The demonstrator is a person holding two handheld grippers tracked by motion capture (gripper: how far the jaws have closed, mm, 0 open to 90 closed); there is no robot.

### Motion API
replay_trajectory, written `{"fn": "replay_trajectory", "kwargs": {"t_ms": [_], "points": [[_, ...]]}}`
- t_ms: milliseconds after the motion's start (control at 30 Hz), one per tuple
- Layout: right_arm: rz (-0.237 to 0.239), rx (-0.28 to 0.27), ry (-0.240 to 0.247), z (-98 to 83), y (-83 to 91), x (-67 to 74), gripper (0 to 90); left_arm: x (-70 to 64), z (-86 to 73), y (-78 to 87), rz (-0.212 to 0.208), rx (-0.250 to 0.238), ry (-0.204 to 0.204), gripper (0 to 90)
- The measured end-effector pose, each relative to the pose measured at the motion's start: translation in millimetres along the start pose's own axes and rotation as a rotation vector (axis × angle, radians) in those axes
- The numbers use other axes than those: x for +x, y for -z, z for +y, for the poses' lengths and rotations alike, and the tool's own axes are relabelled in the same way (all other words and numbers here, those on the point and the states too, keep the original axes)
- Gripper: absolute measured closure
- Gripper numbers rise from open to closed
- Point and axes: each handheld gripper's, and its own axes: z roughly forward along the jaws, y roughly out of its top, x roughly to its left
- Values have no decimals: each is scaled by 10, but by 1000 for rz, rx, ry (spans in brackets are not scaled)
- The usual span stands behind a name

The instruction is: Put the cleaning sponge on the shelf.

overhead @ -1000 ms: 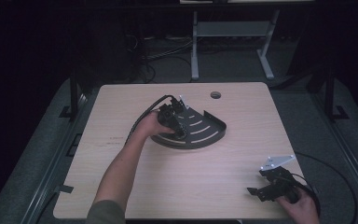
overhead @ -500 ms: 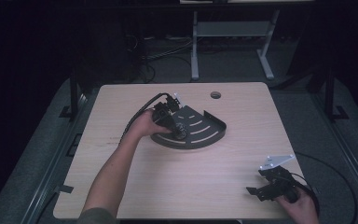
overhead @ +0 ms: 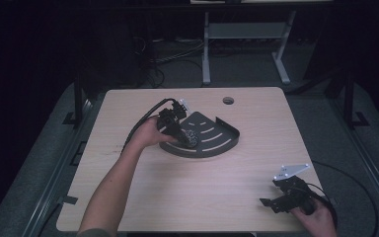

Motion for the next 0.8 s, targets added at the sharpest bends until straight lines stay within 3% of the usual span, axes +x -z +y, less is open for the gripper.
{"fn": "replay_trajectory", "kwargs": {"t_ms": [200,400,800], "points": [[-3,2,8,0,-8,-1,150,-24,-6,17,-2,8,-3,227],[-5,1,5,-2,0,7,150,-70,-6,51,-9,-13,-4,227],[-7,9,12,17,-10,13,150,-180,-126,86,-15,-29,-6,226]]}}
